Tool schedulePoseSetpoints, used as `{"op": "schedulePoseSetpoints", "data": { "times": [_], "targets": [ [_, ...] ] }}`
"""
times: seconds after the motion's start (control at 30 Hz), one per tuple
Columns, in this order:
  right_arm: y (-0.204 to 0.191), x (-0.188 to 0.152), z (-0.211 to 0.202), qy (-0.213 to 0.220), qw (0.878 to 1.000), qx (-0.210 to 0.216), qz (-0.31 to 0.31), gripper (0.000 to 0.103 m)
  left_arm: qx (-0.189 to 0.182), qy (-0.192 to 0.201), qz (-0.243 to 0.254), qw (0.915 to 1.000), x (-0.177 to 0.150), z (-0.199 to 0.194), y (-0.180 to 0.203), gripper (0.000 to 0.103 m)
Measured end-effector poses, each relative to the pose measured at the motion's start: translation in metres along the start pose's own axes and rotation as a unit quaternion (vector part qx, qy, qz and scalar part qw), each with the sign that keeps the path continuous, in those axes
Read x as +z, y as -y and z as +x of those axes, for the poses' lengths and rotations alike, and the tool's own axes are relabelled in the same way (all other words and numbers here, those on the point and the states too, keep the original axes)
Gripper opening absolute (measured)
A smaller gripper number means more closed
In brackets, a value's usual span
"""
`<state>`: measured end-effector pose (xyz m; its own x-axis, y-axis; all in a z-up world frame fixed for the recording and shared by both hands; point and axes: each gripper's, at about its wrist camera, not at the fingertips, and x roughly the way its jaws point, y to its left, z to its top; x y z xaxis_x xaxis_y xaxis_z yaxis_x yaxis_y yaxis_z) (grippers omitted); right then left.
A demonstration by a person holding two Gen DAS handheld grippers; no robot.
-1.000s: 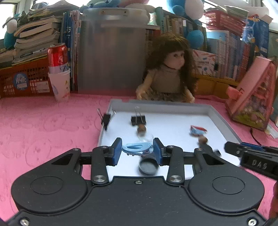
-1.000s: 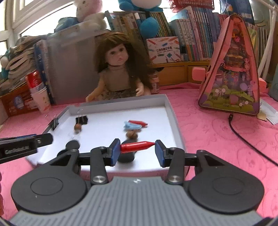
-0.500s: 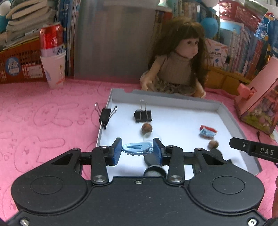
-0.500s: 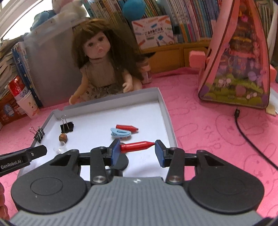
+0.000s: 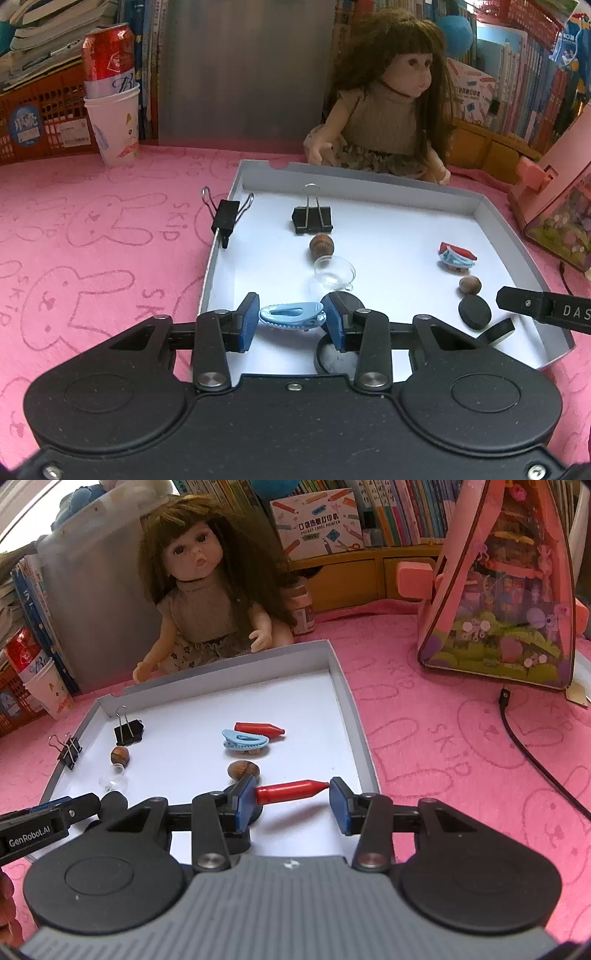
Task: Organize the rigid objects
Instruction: 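Lower the blue hair clip and red crayon with both grippers into the tray, then open the right gripper to release the crayon while the left releases the hair clip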
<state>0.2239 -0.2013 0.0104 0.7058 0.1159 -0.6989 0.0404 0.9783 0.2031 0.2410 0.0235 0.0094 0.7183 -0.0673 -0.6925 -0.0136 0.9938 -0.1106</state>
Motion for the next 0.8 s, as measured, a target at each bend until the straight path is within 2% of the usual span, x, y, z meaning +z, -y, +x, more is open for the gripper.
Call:
{"op": "schedulePoseSetpoints", "data": {
  "times": [0.8],
  "targets": [
    [-0.004, -0.0034, 0.0029, -0.002, 1.0, -0.001, -0.008, 0.052, 0.001, 0.006, 0.018, 0.9998, -0.0023, -0.0013, 0.007, 0.037]
  ]
}}
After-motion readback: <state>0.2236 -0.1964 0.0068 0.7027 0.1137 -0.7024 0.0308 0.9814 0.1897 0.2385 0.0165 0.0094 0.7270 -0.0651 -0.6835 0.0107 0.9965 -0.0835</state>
